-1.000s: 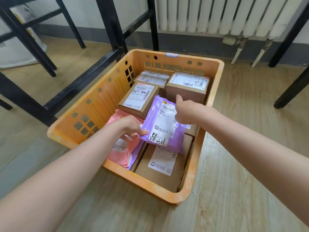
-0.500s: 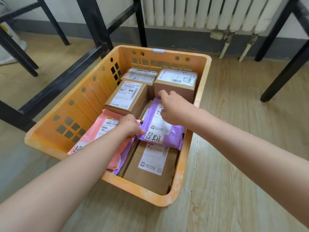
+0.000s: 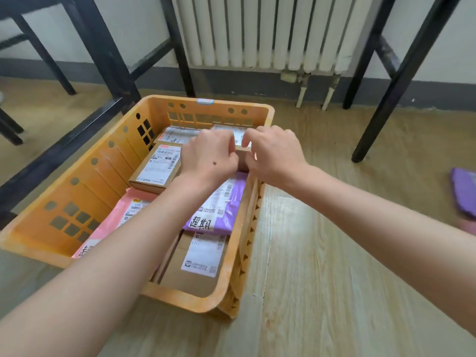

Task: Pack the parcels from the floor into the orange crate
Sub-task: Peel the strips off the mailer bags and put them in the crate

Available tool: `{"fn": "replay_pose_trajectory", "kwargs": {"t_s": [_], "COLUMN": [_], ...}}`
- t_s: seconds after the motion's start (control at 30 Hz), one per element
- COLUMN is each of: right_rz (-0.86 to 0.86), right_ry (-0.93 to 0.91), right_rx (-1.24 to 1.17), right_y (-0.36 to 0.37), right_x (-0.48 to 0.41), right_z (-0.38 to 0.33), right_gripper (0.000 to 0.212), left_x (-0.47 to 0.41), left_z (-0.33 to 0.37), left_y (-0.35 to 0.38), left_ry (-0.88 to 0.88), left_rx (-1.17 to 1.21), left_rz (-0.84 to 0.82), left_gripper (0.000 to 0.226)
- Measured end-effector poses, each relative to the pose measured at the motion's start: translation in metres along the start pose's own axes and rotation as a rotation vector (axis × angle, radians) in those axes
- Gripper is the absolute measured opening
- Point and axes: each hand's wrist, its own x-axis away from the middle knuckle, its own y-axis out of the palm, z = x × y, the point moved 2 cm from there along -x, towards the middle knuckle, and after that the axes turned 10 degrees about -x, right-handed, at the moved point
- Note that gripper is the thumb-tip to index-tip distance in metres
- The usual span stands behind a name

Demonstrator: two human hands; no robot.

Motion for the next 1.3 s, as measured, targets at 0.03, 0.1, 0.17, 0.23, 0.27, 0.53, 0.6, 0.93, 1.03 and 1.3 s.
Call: {"fn": "replay_pose_trajectory", "kwargs": {"t_s": [0.03,0.1,0.17,0.23,0.27,0.53,0.6,0.93,1.03,1.3], "right_rz": [0.01,0.029,-0.002,-0.061,-0.084,-0.131,-0.138,-0.098,-0.06,-0.022], "right_ry": [0.004,0.035,0.119,0.217,0.252,0.533,0.586,0.829,0.843,0.871], "right_rx": [0.015,0.045,0.073,0.122,0.147,0.125,0.096,0.031,0.029,-0.217], "right_y": [-0.008,-0.023,-0.038,-0.052,-0.06,-0.12,-0.118,-0.107,-0.108,-0.097], "right_x": [0.006,0.017,0.028,0.04,0.047,0.119,0.146,0.271,0.294,0.338], "right_z": [0.011,0.036,0.064,0.095,0.11,0.213,0.235,0.356,0.392,0.468], "right_gripper": [0.022,0.019,0.017,0.011,0.009,0.018,0.02,0.027,0.026,0.034], "left_x": [-0.004,-0.011,-0.017,-0.022,-0.023,-0.021,-0.021,0.015,0.027,0.049], "left_z": [0.016,0.049,0.084,0.118,0.134,0.254,0.281,0.429,0.468,0.545], "left_y": [-0.002,-0.003,-0.001,0.002,0.002,0.006,0.009,0.075,0.1,0.156], "left_ry": [0.03,0.087,0.127,0.154,0.167,0.275,0.282,0.397,0.429,0.493], "left_rx": [0.018,0.045,0.065,0.077,0.08,0.038,0.021,0.04,0.088,0.268], "left_rz": [0.024,0.045,0.022,-0.015,-0.027,-0.103,-0.145,-0.318,-0.327,-0.37], "left_gripper": [0.01,0.009,0.009,0.009,0.008,0.008,0.009,0.011,0.01,0.018]}}
